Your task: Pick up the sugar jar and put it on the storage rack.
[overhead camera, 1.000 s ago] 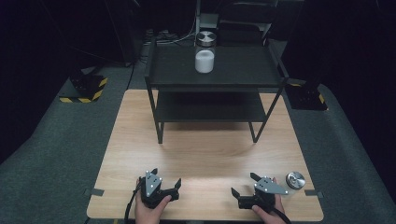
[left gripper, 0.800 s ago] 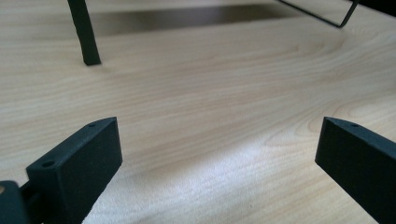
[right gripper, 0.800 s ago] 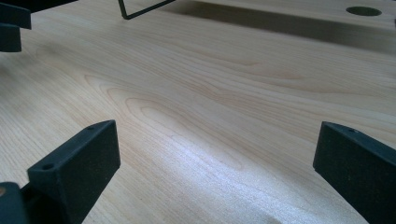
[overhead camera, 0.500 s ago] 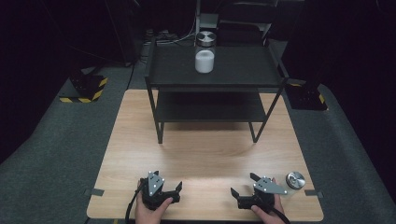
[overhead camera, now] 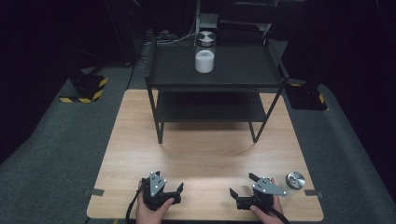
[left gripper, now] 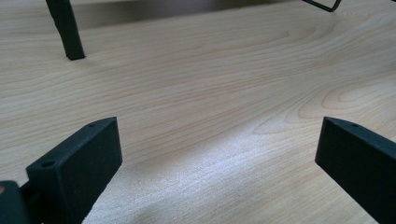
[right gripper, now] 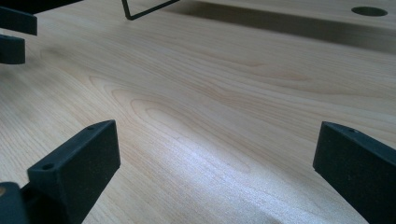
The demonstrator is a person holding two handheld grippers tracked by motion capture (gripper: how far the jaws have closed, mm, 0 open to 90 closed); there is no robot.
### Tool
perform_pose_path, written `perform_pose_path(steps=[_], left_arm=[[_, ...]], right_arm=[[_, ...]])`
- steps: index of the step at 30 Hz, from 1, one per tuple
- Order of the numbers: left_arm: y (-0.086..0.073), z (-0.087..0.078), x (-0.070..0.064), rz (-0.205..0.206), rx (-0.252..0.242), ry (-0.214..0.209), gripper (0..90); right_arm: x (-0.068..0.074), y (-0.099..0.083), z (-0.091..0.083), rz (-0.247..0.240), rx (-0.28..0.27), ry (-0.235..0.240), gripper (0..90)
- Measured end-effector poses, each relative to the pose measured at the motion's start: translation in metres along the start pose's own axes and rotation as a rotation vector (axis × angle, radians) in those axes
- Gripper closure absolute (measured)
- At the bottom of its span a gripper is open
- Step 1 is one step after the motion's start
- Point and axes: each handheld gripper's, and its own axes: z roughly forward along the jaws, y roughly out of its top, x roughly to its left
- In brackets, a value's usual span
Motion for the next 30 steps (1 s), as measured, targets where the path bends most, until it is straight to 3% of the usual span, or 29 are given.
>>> perform_pose_path(steps=[14,24,30], left_arm=[[0.001,0.001,-0.002,0.036,0.005,-0.017,0.7],[0.002,0.002,0.003,0.01,0.008,-0.035,0.7],[0.003,0.004,0.002,0.027,0.013,-0.039,0.7]], right_arm=[[0.004,-0.003,-0.004,-0.014,-0.013,-0.011,0.4],[0.005,-0.001,-0.022,0.01,-0.079,-0.039,0.2],[0.006,-0.001,-0.035,0.012,-0.122,-0.063,0.2]])
